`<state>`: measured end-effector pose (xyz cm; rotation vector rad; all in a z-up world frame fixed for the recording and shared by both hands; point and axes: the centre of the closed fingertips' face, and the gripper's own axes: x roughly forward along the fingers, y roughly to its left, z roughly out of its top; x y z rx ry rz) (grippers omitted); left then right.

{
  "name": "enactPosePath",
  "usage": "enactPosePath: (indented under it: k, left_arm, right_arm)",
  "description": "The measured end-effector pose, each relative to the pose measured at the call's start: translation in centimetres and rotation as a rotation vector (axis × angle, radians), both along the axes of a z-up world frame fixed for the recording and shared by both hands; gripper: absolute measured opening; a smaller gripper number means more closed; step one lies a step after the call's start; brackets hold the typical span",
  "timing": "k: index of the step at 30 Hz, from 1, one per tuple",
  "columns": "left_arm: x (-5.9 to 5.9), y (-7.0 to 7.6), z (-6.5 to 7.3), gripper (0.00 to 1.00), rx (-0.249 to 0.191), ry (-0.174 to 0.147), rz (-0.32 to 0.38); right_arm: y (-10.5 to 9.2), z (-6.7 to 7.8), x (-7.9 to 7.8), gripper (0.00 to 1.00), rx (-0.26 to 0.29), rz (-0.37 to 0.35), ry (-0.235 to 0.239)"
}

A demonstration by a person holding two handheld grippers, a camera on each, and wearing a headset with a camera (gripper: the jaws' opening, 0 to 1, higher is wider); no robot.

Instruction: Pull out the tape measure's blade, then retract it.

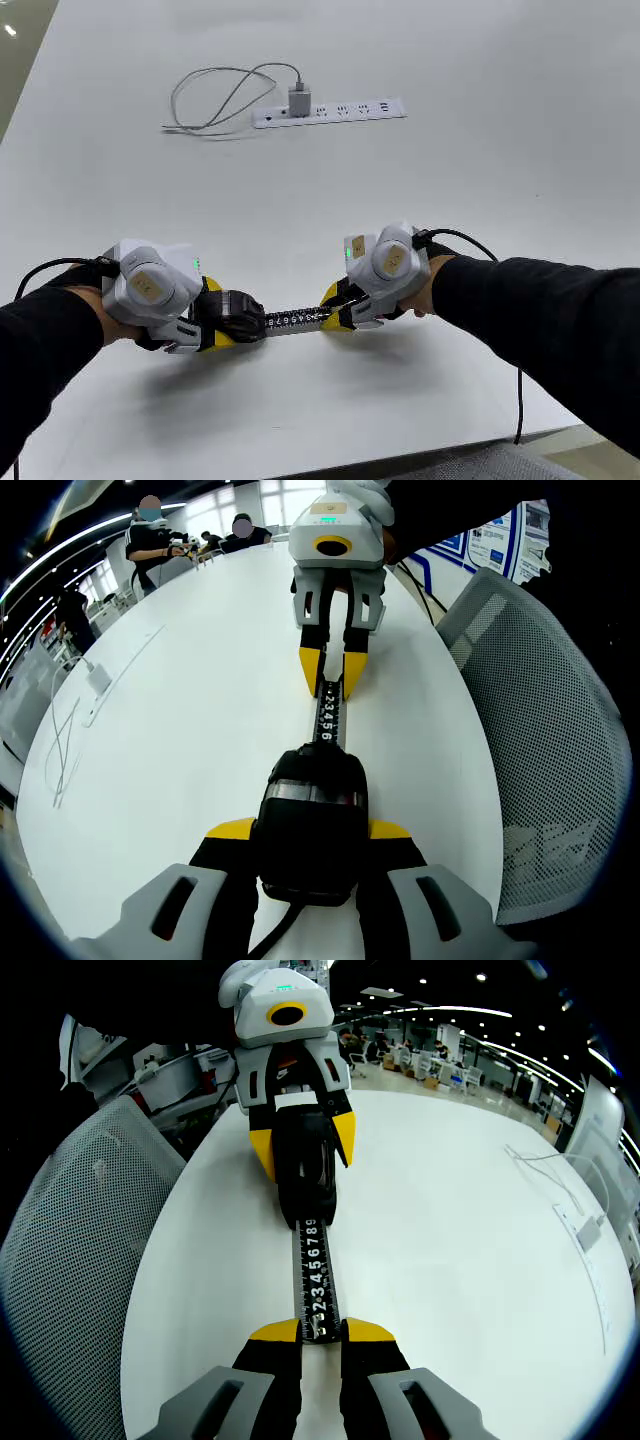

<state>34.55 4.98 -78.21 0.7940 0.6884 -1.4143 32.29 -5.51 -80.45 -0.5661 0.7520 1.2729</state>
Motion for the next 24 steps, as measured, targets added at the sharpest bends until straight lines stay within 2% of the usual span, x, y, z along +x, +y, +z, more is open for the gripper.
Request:
enactPosePath:
  k: [11, 24]
  left_arm:
    - [0.1, 0.1, 0.1, 0.33, 0.009, -0.014, -0.012]
    - [0.0, 0.0, 0.0, 0.33, 0.006, -0.013, -0.014]
  right_arm:
    - [-0.3, -0.2, 0.0, 0.10, 0.000, 0.002, -0.006]
    - [-2.2, 0.0, -0.3, 0.10, -0.019, -0.007, -0.002]
